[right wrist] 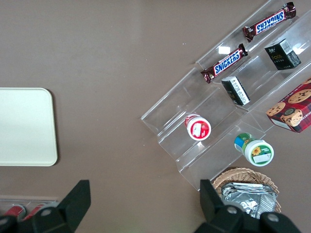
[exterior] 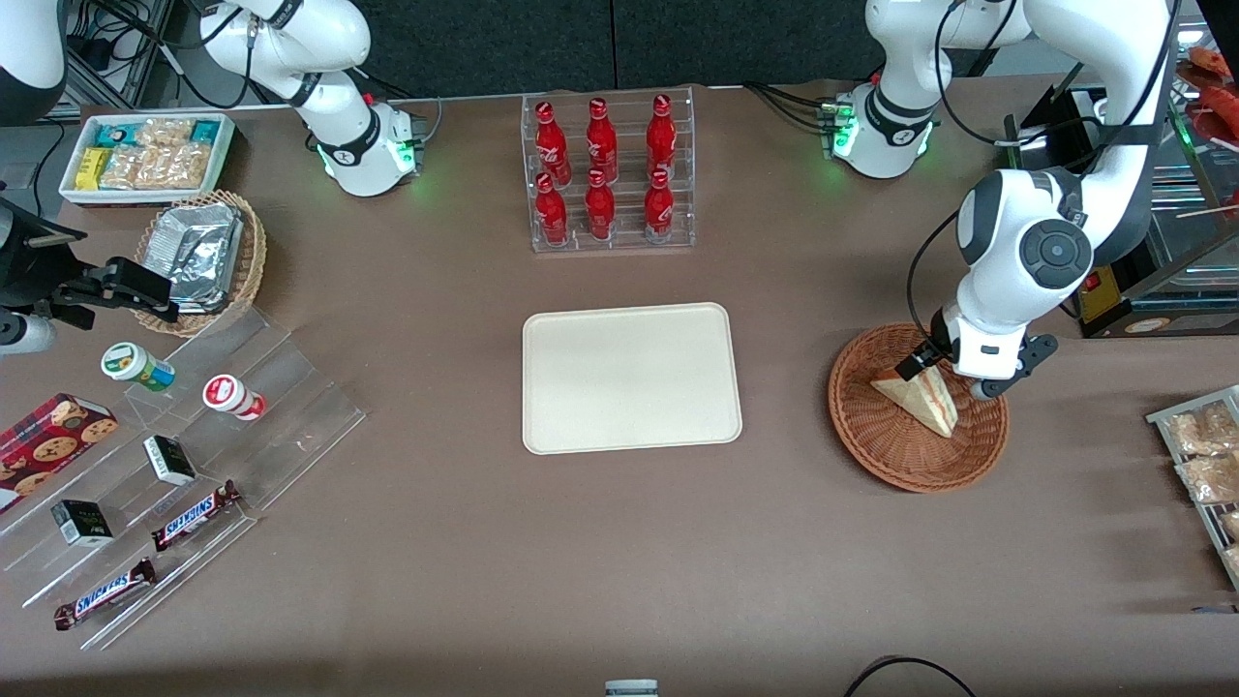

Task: Place sandwich from basket to tray
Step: 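Close the left gripper on the sandwich's crust edge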

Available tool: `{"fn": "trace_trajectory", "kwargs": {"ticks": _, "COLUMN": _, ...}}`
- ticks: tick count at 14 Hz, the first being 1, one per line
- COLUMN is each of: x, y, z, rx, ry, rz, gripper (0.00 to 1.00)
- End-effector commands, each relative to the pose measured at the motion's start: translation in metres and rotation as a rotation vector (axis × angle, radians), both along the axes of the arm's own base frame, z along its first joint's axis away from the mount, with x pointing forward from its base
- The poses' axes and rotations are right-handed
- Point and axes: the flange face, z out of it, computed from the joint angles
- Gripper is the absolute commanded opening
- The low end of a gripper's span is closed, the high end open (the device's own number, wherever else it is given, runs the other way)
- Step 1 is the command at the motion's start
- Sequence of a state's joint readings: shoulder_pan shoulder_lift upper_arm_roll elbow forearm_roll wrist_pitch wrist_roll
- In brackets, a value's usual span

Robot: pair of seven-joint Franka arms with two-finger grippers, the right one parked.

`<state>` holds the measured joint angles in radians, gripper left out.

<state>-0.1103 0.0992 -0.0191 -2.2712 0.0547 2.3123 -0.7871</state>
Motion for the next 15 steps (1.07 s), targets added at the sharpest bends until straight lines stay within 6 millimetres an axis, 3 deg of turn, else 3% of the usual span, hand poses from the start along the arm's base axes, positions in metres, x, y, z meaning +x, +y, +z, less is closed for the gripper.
{"fn": "trace_trajectory", "kwargs": {"ticks": 1, "x": -0.002, "y": 0.002, "z": -0.023, "rx": 0.004, "ry": -0.026, "rz": 0.043, "gripper": 1.00}}
{"fn": "trace_trajectory", "kwargs": {"ticks": 7, "x": 0.000, "y": 0.004, "z": -0.044, "rx": 0.004, "ry": -0.013, "rz": 0.055, "gripper": 1.00}}
{"fn": "trace_trajectory", "kwargs": {"ticks": 9, "x": 0.002, "y": 0.012, "z": -0.050, "rx": 0.004, "ry": -0.021, "rz": 0.069, "gripper": 0.94}}
{"fn": "trace_trajectory", "kwargs": {"ticks": 10, "x": 0.001, "y": 0.016, "z": -0.057, "rx": 0.008, "ry": -0.009, "rz": 0.078, "gripper": 0.86}}
{"fn": "trace_trajectory", "kwargs": {"ticks": 13, "x": 0.004, "y": 0.023, "z": -0.057, "rx": 0.010, "ry": -0.016, "rz": 0.101, "gripper": 0.38}}
{"fn": "trace_trajectory", "kwargs": {"ticks": 15, "x": 0.006, "y": 0.023, "z": -0.054, "rx": 0.010, "ry": -0.023, "rz": 0.111, "gripper": 0.14}}
